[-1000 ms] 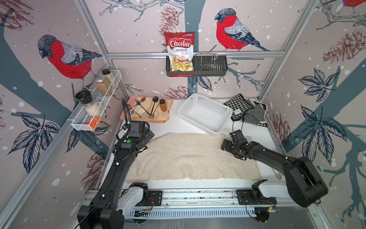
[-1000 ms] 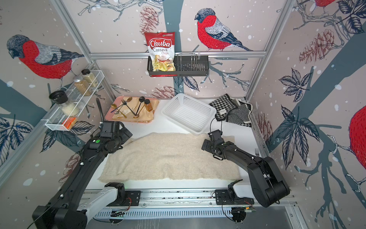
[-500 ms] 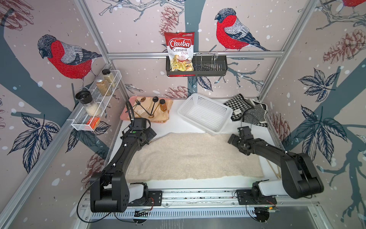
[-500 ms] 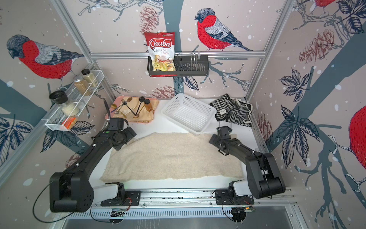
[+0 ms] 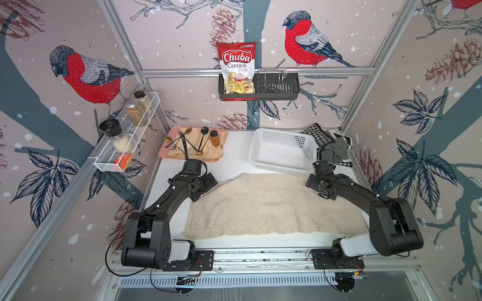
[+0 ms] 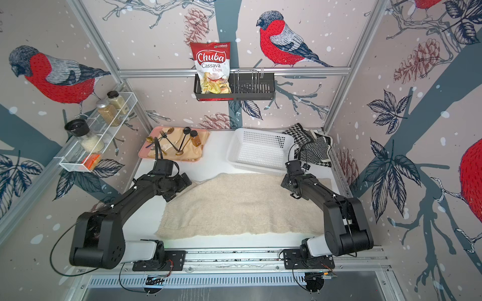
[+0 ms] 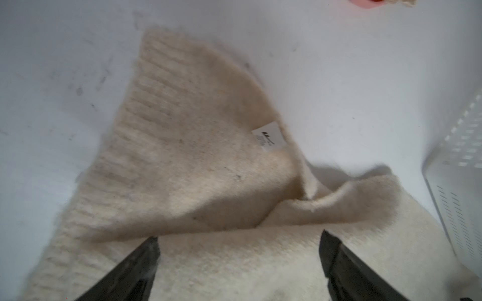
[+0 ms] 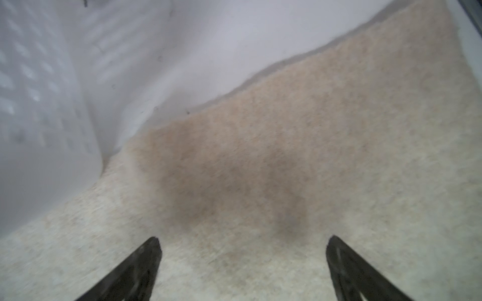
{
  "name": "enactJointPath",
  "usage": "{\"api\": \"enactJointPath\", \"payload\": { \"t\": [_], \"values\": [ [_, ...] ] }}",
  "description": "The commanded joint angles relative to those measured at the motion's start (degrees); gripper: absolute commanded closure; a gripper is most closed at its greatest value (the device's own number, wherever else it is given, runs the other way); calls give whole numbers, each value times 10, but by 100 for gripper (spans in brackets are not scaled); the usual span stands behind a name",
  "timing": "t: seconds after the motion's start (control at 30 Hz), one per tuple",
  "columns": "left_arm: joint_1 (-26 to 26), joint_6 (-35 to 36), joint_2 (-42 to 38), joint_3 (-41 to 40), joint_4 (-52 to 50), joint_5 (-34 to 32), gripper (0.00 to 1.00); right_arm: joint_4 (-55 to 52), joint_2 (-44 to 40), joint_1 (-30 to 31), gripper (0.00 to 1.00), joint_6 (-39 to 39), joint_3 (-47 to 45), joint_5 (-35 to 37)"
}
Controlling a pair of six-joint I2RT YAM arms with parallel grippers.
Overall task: Roll up the scarf and place it into the basket
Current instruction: Flatten out the scarf at the center of the board.
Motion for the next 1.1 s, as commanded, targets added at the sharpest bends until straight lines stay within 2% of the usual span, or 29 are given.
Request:
{"api": "enactJointPath", "payload": {
  "t": [0.0, 0.13, 0.3, 0.37, 0.47, 0.5, 0.67, 0.83, 0.87, 0.93, 0.97, 1.03, 1.07],
  "values": [
    [-7, 14, 14, 16, 8, 11, 2, -10, 4, 17, 0, -2, 8, 0],
    [-21, 20, 48, 19, -1, 11, 3, -18, -17, 38, 0, 6, 13, 3],
    [-37, 19, 73, 5, 25, 20, 25, -17, -35, 52, 0, 9, 13, -10],
    [-41, 22, 80, 7, 23, 21, 48, -20, -39, 63, 0, 7, 17, -10],
    [-42, 28, 67, 16, 12, 11, 95, -15, -43, 80, 0, 6, 17, -12],
    [-42, 29, 58, 22, 5, 6, 100, -15, -44, 84, 0, 6, 17, -12],
    [-52, 29, 10, 33, -11, 11, 100, -12, -49, 98, 0, 8, 17, -12],
    [-70, 26, -2, 20, -18, 1, 100, -11, -55, 101, 0, 5, 18, -11],
    [-70, 23, 1, 17, -22, -11, 84, -11, -57, 102, 0, 5, 18, -11],
    [-70, 26, 11, 14, -23, -35, 37, -14, -64, 105, 0, 3, 17, -10],
    [-69, 28, 14, 13, -18, -41, 26, -14, -68, 105, 0, 3, 16, -9],
    [-70, 34, 29, 19, -16, -54, 17, -14, -77, 106, 0, 3, 10, -8],
    [-70, 39, 36, 22, -14, -53, 17, -14, -81, 105, 0, 2, 8, -7]
  ]
}}
